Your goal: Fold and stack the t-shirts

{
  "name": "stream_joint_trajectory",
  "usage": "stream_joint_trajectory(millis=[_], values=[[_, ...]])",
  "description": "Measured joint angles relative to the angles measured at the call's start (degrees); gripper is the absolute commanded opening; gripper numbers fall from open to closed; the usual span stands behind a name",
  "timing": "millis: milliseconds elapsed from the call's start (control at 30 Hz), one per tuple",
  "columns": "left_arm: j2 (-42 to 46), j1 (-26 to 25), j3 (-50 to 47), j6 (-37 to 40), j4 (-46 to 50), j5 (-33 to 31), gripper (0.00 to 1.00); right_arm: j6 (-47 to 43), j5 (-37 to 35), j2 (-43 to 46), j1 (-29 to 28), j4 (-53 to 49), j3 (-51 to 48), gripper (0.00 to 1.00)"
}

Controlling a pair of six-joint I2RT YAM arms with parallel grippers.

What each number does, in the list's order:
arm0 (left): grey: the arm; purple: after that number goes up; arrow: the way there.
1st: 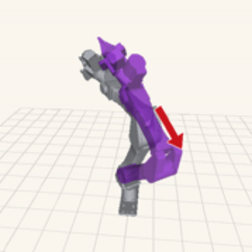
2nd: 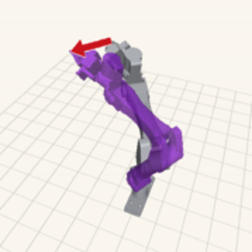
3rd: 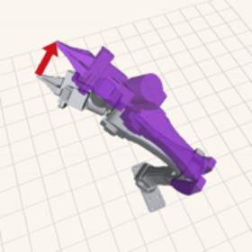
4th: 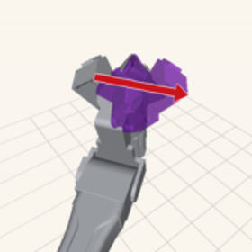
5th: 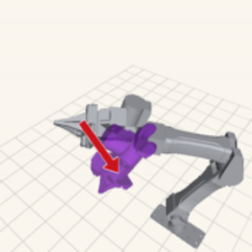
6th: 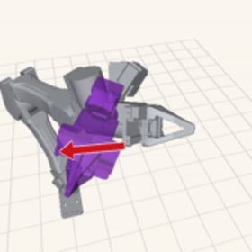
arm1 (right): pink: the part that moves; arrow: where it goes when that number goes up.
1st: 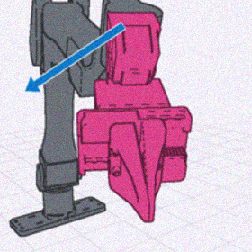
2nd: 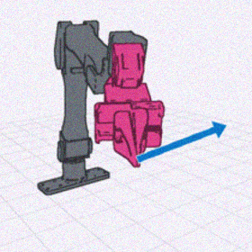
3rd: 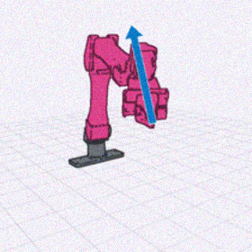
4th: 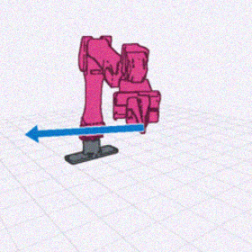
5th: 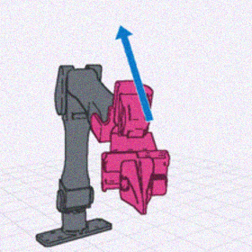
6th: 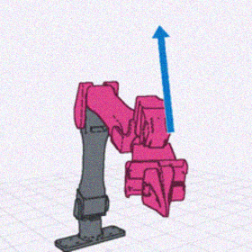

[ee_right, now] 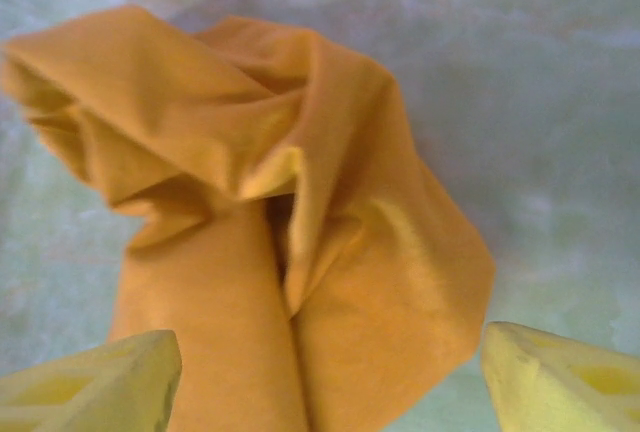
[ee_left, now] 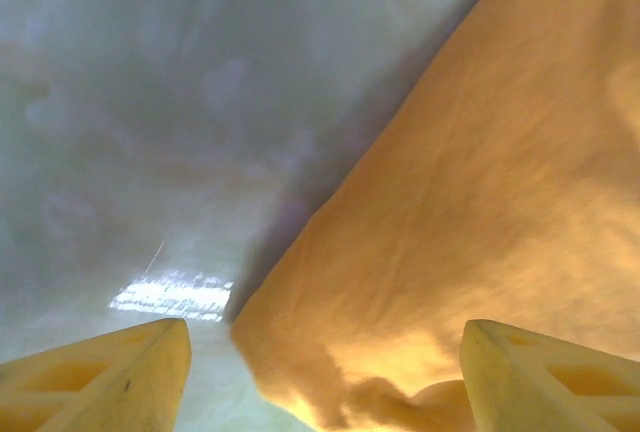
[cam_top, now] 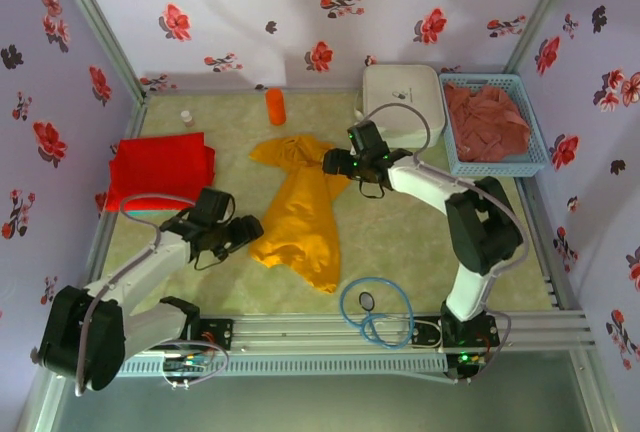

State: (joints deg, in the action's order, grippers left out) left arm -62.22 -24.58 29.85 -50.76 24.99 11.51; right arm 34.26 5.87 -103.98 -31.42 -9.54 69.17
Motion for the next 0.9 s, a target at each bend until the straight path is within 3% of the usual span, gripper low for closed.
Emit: stream_joint_trajectory(millis=[233, 600, 733, 900], values=[[4.48, -3.8, -5.88, -6.71, -2.45, 0.57, 0.68, 2.89, 3.26, -8.83, 1.11, 2.54, 4.09, 0.68], [4.61, -6.8, -9.38, -13.25, -7.02, -1.4, 0.69, 5.35, 4.2, -11.32, 1.11, 3.91, 5.16, 0.54], [2.71, -6.93, -8.79, -13.79, -6.71, -2.16, 0.58, 5.46, 3.85, -11.32, 1.11, 3.91, 5.11, 0.38], [0.2, -6.91, -7.8, -14.71, -4.98, -3.58, 0.36, 5.35, 2.91, -11.3, 1.11, 3.93, 4.26, 0.1]])
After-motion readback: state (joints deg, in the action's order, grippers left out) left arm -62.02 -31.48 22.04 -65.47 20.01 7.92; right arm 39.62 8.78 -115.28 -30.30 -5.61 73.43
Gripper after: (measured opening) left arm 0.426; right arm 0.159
